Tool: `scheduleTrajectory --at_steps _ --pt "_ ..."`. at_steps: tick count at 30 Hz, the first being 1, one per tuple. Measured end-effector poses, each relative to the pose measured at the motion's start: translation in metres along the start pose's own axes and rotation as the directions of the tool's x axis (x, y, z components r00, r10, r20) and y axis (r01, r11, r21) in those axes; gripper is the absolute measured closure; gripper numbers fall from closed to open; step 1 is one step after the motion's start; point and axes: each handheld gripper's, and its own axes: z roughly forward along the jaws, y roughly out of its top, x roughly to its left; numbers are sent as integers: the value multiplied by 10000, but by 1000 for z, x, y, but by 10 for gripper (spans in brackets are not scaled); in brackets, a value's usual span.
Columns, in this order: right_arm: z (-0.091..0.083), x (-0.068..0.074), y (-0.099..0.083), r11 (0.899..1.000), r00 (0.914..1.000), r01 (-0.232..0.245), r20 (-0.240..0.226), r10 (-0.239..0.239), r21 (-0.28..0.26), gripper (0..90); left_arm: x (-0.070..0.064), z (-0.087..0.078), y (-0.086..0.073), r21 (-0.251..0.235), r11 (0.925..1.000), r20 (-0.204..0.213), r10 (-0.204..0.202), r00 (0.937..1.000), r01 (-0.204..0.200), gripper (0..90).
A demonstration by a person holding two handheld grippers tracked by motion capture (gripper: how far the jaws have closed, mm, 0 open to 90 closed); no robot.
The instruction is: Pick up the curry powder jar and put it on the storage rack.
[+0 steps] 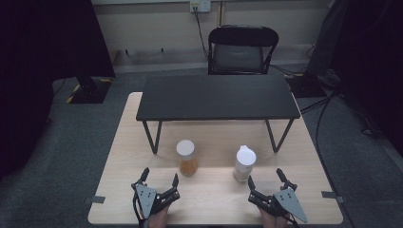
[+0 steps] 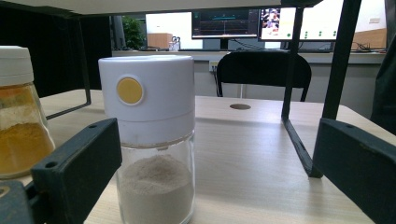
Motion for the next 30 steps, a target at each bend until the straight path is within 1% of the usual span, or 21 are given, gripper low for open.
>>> scheduleTrajectory --at_steps 3,6,11,13,14,16,19,22,25,26,28,30 --pt "0 0 0 10000 10000 -6 4 6 7 1 3 1 1 47 9998 97 -190 9998 189 0" --pt "0 0 0 10000 10000 -9 5 9 7 1 5 2 2 103 9996 185 -254 9995 253 0" --pt "0 0 0 10000 10000 -1 -5 1 2 0 5 3 5 143 9996 309 -248 9992 244 0" --pt "0 0 0 10000 10000 -4 -5 4 5 0 8 3 7 81 9987 447 -513 9977 510 0" --pt "0 0 0 10000 10000 -4 -6 4 6 0 8 4 8 51 9984 468 -570 9973 569 0" --pt "0 0 0 10000 10000 -6 -8 6 5 0 8 3 9 42 9986 450 -528 9976 527 0" --pt "0 0 0 10000 10000 -9 -9 9 11 0 8 3 13 10 9987 524 -506 9973 506 0" --pt "0 0 0 10000 10000 -9 -9 9 11 0 11 2 18 -69 9973 762 -717 9945 725 0" --pt "0 0 0 10000 10000 -10 -8 10 12 1 10 -1 26 -242 9976 940 -630 9936 655 0" --pt "0 0 0 10000 10000 -10 -8 10 12 1 10 -1 26 -242 9976 940 -630 9936 655 0" --pt "0 0 0 10000 10000 -4 -8 4 6 0 10 -3 34 -266 9973 986 -660 9929 689 0" --pt "0 0 0 10000 10000 -7 -10 7 7 0 9 -3 37 -245 9972 959 -684 9930 710 0"
